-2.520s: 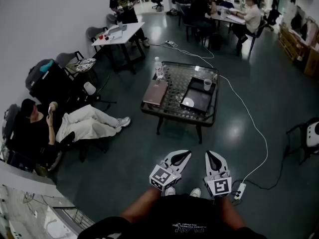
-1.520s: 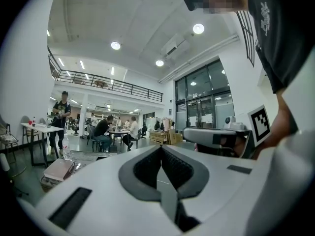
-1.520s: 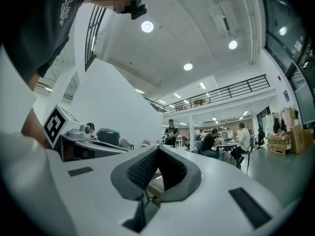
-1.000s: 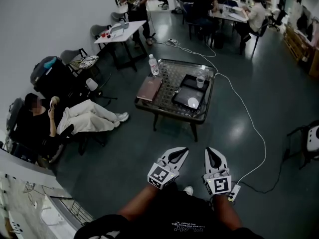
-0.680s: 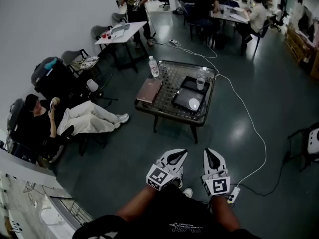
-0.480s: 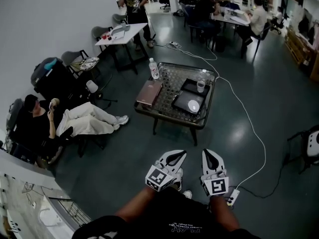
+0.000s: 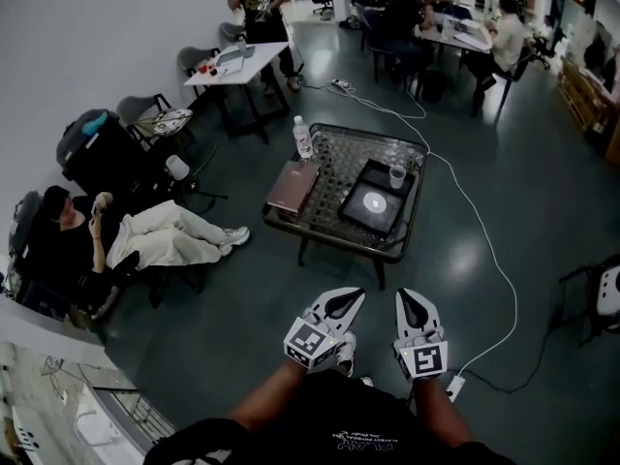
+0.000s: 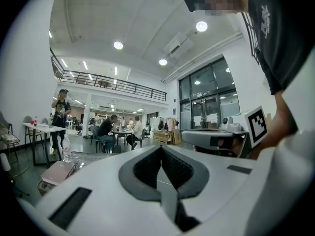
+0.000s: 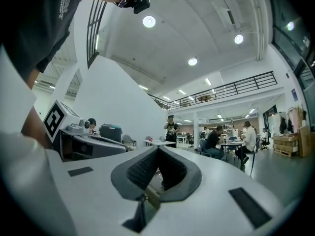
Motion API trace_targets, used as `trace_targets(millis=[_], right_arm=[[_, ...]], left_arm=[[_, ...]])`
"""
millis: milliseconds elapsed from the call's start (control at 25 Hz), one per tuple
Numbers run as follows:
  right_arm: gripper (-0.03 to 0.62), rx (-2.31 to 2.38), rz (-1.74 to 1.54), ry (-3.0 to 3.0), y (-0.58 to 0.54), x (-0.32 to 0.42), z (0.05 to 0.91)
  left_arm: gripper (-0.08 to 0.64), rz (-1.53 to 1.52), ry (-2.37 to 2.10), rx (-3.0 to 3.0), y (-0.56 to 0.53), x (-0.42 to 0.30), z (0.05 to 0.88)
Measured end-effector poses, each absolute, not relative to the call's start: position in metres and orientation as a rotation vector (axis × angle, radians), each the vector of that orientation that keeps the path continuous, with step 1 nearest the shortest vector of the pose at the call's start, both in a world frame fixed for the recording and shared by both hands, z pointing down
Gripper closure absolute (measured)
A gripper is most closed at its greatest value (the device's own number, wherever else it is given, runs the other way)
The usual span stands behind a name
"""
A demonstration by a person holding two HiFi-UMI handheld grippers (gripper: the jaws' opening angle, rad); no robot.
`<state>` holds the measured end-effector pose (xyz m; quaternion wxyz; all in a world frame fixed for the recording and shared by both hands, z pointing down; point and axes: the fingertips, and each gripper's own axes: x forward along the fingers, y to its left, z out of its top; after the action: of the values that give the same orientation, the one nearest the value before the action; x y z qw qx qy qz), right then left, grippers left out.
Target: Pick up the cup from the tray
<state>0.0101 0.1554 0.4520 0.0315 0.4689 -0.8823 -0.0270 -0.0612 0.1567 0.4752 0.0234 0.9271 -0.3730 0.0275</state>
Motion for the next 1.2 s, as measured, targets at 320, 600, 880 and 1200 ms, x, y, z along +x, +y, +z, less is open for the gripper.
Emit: trace_targets(millis=[320, 600, 880, 1200], right_arm=[[0.584, 1.451, -0.096, -2.766, 0.115, 0.013, 0.467], [0.584, 1.496, -0.102, -2.740, 0.076, 0.021, 0.460], [0.584, 1.515, -0.060, -2.669, 0.039, 0.015, 0.451], [0.584, 1.567, -0.058, -2.644, 0.000, 0.006, 0.461]], left_arm=[[0.551, 0.050, -1.126, 2.859, 0.114, -0.059, 0.476], [0.550, 0.060, -1.081, 2.864, 0.072, -0.051, 0.477], [0.551, 0.097, -1.039, 2.891, 0.032, -0.053, 0.478], [0.551, 0.092, -1.005, 2.899, -0.008, -0.068, 0.484]])
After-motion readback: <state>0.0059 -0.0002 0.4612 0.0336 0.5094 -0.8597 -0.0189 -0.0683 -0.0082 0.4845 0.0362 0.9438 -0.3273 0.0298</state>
